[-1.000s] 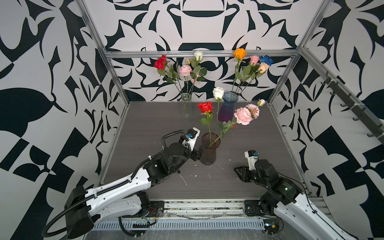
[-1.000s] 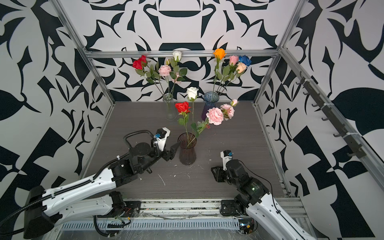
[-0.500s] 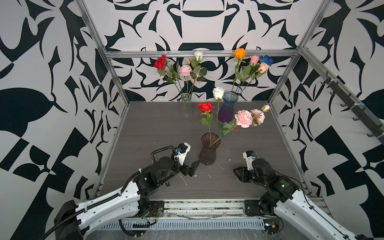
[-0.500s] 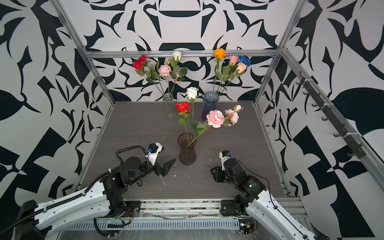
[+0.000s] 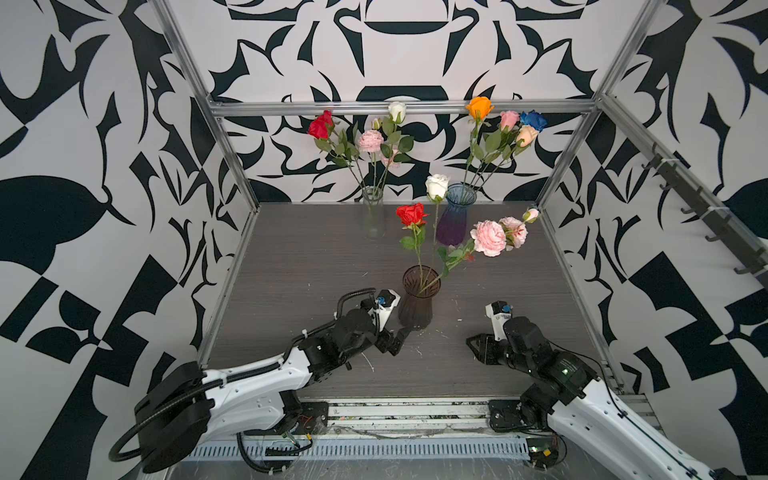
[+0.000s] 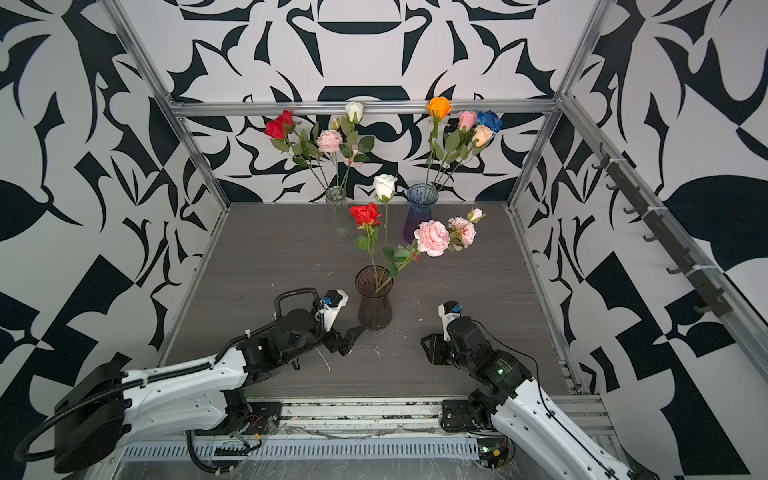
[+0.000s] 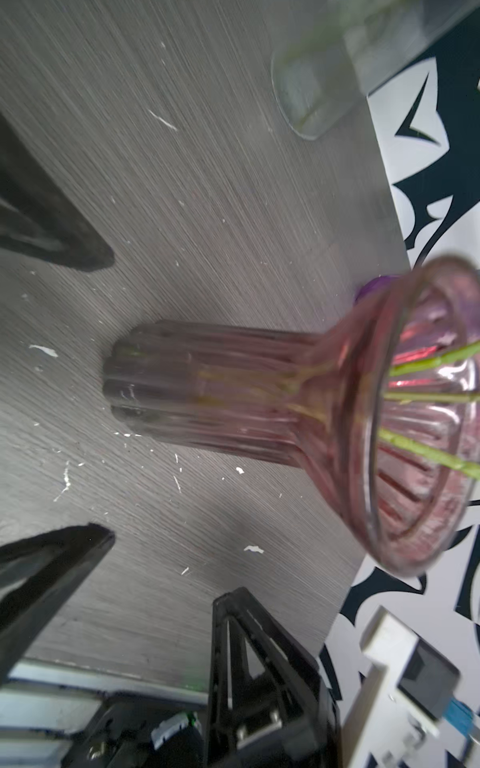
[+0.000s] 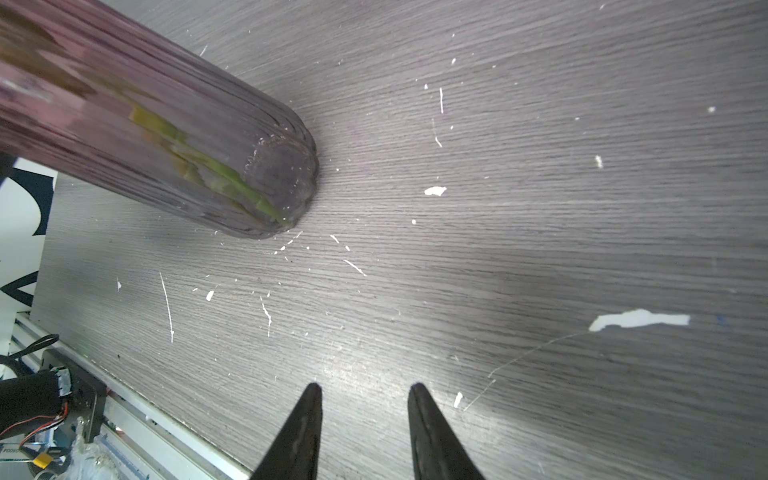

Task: Arrange the flowers into the vase

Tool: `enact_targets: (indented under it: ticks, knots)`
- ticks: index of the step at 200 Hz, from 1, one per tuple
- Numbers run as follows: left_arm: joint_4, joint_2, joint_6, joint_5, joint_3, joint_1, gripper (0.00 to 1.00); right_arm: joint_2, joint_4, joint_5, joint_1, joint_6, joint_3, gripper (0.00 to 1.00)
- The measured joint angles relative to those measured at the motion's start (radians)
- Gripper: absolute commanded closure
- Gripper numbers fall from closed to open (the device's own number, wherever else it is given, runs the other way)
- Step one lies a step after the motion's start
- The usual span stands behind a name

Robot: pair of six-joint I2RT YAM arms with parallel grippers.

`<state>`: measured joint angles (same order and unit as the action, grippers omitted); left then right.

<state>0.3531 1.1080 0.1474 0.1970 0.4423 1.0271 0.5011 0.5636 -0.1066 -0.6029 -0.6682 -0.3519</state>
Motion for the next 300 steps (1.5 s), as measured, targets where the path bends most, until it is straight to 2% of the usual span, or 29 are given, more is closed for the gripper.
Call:
enact_targets:
  ticks: [63, 122, 166, 211, 215, 300]
  knots:
    - [0.131, 0.21, -0.043, 0.008, 0.153, -0.008, 0.01, -0.002, 0.0, 0.0, 0.0, 0.0, 0.0, 0.62]
    - [0.148, 0.309, -0.045, 0.029, 0.216, -0.028, 0.0, -0.003, 0.0, 0.0, 0.0, 0.0, 0.0, 0.62]
    - [0.22, 0.349, -0.045, 0.026, 0.224, -0.045, 0.11, -0.003, 0.0, 0.0, 0.0, 0.0, 0.0, 0.62]
    - [0.324, 0.406, -0.044, 0.011, 0.222, -0.053, 0.14, -0.003, 0.0, 0.0, 0.0, 0.0, 0.0, 0.63]
    - [0.331, 0.409, -0.044, 0.011, 0.221, -0.053, 0.18, -0.003, 0.0, 0.0, 0.0, 0.0, 0.0, 0.63]
    - [0.456, 0.453, -0.07, 0.021, 0.203, -0.057, 0.35, -0.003, 0.0, -0.001, 0.0, 0.0, 0.0, 0.63]
